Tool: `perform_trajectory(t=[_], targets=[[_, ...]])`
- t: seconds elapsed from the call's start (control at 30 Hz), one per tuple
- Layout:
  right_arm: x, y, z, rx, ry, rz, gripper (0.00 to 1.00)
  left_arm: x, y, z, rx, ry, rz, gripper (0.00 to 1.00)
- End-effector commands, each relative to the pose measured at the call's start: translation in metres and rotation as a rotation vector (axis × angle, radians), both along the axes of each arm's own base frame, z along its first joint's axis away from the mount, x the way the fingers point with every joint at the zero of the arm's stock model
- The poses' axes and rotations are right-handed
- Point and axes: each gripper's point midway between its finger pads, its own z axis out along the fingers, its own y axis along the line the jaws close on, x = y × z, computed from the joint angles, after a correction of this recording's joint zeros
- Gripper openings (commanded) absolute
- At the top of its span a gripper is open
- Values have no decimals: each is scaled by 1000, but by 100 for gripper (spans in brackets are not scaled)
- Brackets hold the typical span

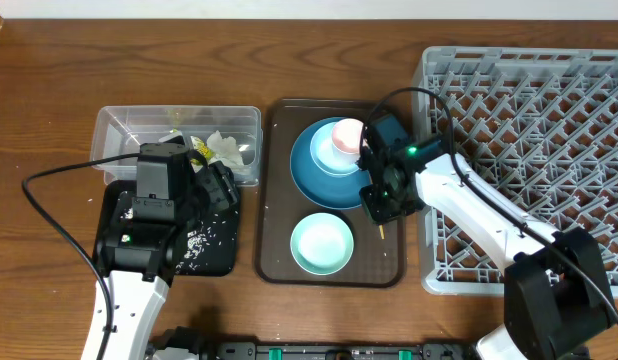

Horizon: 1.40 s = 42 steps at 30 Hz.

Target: Sort waste into correct bins and load items into the dishwasher rack

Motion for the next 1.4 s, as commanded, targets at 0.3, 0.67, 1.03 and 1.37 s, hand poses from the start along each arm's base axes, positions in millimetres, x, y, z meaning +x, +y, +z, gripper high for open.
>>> perform_trajectory(t=[0.3, 0.67, 1.03, 1.37], targets=[[17, 2, 18, 10, -63, -23, 1, 3, 2, 7, 3, -16, 11, 71], [62, -66, 86, -133, -258, -230, 1, 3, 2, 7, 3, -15, 11, 71], [71, -121, 90, -165, -255, -383, 1, 3, -12, 0, -54, 20, -40, 71], [60, -123, 74, -182, -209, -381, 4, 7, -15, -16, -63, 76, -49, 71]])
